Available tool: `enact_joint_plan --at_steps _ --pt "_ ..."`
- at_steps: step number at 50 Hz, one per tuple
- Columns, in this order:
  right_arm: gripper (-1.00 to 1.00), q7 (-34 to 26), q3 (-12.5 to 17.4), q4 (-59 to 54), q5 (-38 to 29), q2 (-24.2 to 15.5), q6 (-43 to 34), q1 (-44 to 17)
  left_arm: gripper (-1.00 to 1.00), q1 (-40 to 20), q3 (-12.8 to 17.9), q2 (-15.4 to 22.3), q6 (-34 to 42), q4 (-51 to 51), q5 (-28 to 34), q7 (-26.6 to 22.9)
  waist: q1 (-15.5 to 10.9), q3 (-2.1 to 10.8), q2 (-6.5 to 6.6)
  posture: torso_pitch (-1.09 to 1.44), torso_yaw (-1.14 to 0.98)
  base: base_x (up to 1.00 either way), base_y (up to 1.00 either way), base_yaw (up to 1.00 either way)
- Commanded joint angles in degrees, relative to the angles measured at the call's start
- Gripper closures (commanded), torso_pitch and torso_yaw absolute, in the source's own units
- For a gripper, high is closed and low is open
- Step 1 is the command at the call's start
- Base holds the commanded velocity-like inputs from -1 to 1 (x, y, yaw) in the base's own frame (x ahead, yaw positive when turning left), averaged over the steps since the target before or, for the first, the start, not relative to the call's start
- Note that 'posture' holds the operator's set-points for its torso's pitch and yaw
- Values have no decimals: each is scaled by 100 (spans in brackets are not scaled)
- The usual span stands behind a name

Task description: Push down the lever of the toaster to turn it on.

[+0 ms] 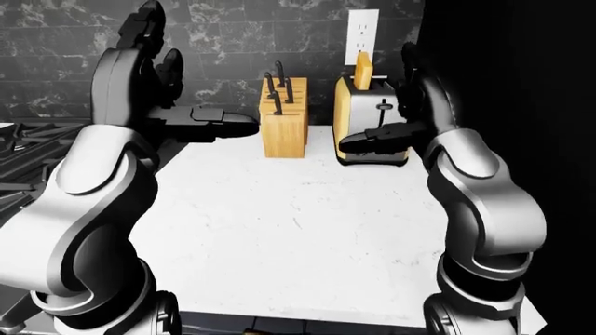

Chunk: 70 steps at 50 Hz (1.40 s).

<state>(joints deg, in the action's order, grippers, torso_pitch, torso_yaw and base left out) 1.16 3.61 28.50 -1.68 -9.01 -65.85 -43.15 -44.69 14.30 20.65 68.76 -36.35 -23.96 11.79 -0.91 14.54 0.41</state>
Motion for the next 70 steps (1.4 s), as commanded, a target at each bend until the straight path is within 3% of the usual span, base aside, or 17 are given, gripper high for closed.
enact_joint_plan --at_steps 1,28,70 --pt "-100 -8 17 66 -66 -12 233 -160 -100 -170 50 55 -147 -73 20 4 -1 52 12 -37 0 0 0 0" --pt "-100 -128 73 -912 -177 44 985 -105 -100 -225 58 56 -73 -97 -14 33 -3 78 20 -37 0 0 0 0" --pt "-100 114 212 -2981 50 -135 2340 -556 -100 -196 33 43 -148 -76 28 -6 2 88 22 -37 0 0 0 0"
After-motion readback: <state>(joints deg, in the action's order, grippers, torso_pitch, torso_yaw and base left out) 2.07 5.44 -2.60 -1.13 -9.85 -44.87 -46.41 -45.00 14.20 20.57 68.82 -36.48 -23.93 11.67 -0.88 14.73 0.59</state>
